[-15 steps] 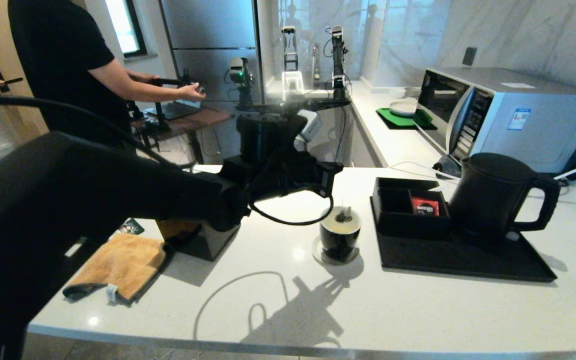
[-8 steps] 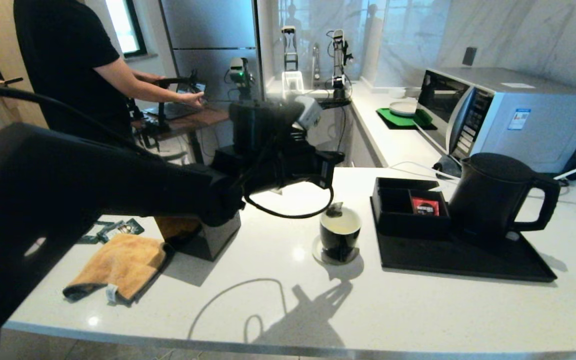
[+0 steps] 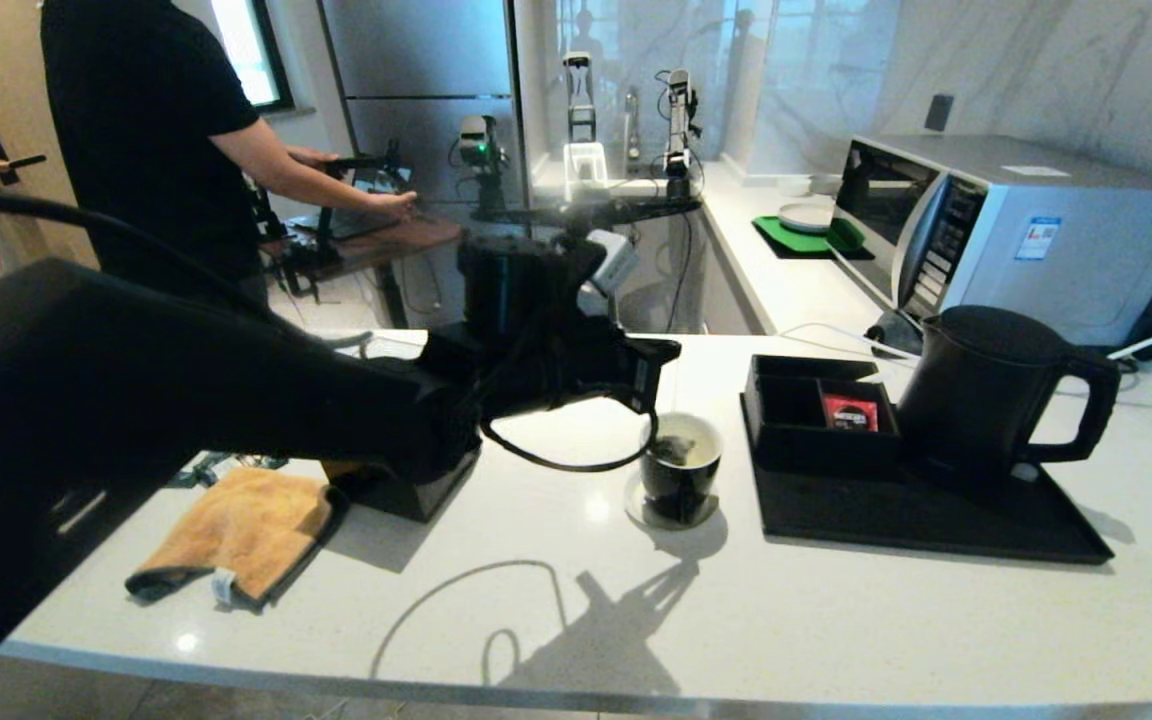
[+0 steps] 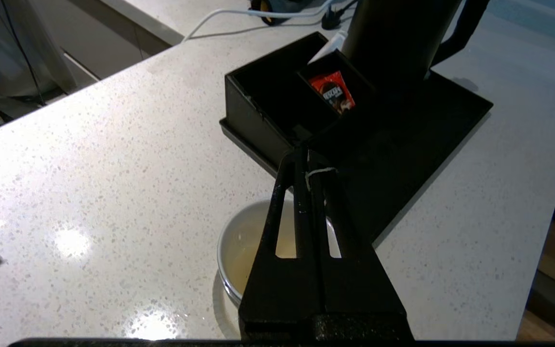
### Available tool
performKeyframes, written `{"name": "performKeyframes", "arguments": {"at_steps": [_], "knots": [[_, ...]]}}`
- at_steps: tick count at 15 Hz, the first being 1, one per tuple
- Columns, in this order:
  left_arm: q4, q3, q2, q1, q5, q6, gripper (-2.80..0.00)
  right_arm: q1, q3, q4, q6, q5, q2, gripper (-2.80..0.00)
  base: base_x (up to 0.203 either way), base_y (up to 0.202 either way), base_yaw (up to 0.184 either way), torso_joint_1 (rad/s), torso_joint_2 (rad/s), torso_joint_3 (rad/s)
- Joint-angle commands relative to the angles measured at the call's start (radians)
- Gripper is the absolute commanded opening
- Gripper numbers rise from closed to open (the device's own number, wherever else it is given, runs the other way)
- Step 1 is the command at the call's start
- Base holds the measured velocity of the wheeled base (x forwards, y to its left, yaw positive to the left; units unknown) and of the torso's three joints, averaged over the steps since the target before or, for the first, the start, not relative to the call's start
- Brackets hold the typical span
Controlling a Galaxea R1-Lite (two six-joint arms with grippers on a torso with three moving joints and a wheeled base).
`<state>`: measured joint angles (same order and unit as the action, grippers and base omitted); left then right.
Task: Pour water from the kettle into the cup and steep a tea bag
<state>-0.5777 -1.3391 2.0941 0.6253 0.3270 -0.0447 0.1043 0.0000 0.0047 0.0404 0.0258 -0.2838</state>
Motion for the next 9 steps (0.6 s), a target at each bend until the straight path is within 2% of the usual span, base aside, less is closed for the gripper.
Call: {"name": "performKeyframes", "arguments": {"at_steps": [1, 9], "knots": [[-0.017, 0.035, 0.012, 0.001, 0.003, -0.001, -2.80, 0.001, 0.000, 0.000, 0.001, 0.000, -0.001, -2.80, 0.000, 0.000, 0.000, 0.000, 0.00, 0.000], [-0.102, 0.145, 0.064, 0.006, 0.004, -0.004, -2.80, 0.000, 0.000, 0.000, 0.001, 0.000, 0.000, -2.80, 0.000, 0.000, 0.000, 0.000, 0.00, 0.000]]}}
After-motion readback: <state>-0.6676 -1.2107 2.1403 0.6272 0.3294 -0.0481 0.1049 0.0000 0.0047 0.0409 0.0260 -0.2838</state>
